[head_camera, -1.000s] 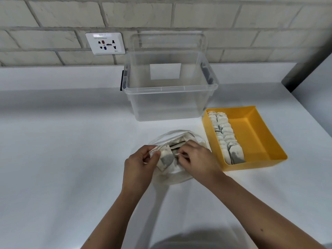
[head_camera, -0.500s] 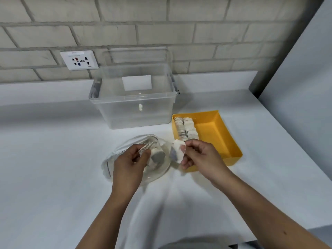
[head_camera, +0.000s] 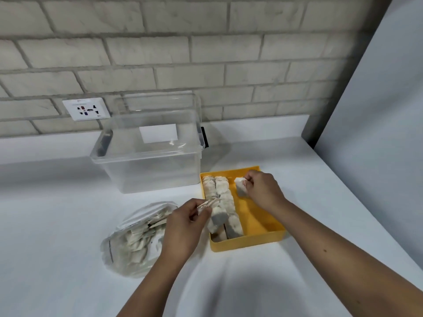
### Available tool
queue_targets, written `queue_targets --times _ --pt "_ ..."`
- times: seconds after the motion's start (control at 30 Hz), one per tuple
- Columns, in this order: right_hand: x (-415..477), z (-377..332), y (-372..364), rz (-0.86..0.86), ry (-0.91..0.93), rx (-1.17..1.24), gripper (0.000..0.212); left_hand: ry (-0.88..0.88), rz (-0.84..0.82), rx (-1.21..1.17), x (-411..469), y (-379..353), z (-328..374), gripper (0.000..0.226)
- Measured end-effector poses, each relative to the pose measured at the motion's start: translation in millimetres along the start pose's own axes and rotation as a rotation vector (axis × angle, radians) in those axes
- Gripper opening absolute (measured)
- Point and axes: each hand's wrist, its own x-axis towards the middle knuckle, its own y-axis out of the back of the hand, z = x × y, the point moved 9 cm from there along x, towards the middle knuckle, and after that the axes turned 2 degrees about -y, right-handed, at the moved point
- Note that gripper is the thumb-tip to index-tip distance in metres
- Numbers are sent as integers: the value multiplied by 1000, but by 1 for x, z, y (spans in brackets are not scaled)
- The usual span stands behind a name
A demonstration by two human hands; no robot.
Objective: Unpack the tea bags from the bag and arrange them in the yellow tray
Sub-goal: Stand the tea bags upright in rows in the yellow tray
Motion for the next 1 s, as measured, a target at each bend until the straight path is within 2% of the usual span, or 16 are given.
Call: queue_targets --times 0.2,0.43,0.73,0.87,1.0 --pt "26 19 -39 -134 -121 -27 21 26 -42 11 8 -13 -13 9" --pt "40 30 -41 19 -217 46 20 55 -38 7 11 -16 -25 7" --pt "37 40 -51 50 -288 339 12 75 -72 2 16 -18 -31 9" --pt "28 36 -45 44 -313 389 28 144 -102 -95 18 -21 -38 7" --pt "11 16 -16 97 -221 314 38 228 -82 -283 18 -21 -37 12"
